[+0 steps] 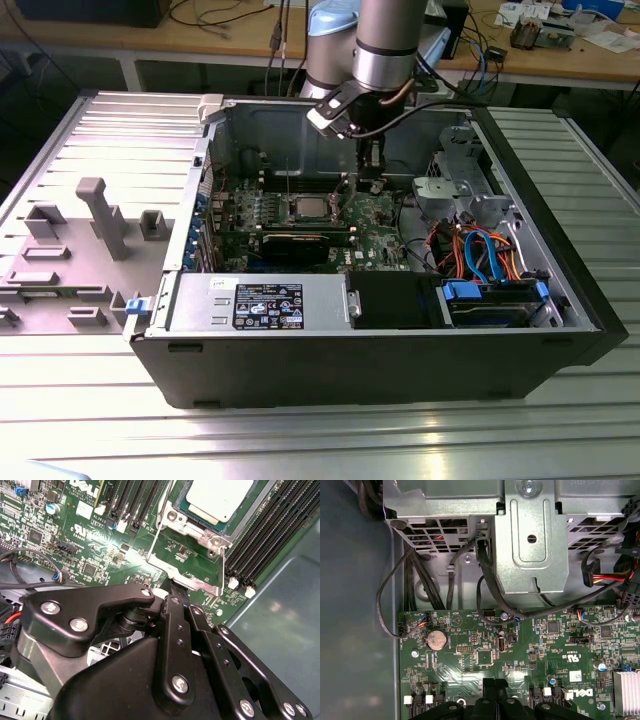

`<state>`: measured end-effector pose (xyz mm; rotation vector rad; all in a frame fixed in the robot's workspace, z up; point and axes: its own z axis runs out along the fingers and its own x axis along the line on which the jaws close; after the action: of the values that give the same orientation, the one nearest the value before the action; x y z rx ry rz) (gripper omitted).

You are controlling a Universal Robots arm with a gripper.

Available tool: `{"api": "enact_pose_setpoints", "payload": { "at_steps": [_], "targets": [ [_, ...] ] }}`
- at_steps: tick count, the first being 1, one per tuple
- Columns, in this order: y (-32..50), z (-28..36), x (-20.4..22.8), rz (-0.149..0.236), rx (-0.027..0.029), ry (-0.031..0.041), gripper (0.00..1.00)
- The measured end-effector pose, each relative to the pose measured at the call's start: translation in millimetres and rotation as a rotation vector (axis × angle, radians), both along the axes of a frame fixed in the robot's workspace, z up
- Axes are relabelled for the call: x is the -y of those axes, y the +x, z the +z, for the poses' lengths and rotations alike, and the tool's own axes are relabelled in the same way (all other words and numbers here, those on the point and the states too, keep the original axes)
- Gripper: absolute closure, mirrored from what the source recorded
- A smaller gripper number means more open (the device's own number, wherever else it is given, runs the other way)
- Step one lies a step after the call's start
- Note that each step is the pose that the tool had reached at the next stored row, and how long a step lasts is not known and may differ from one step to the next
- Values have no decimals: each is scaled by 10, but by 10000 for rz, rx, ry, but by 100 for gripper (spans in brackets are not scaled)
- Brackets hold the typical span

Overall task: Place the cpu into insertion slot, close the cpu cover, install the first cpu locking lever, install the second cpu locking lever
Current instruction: 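Close the cpu cover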

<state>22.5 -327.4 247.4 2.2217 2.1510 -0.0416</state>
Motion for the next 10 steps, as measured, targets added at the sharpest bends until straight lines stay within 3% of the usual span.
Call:
{"api": "enact_pose_setpoints", "payload": {
  "at_steps": [10],
  "targets": [
    [-46, 0, 0, 0, 0, 0, 89]
  ]
}}
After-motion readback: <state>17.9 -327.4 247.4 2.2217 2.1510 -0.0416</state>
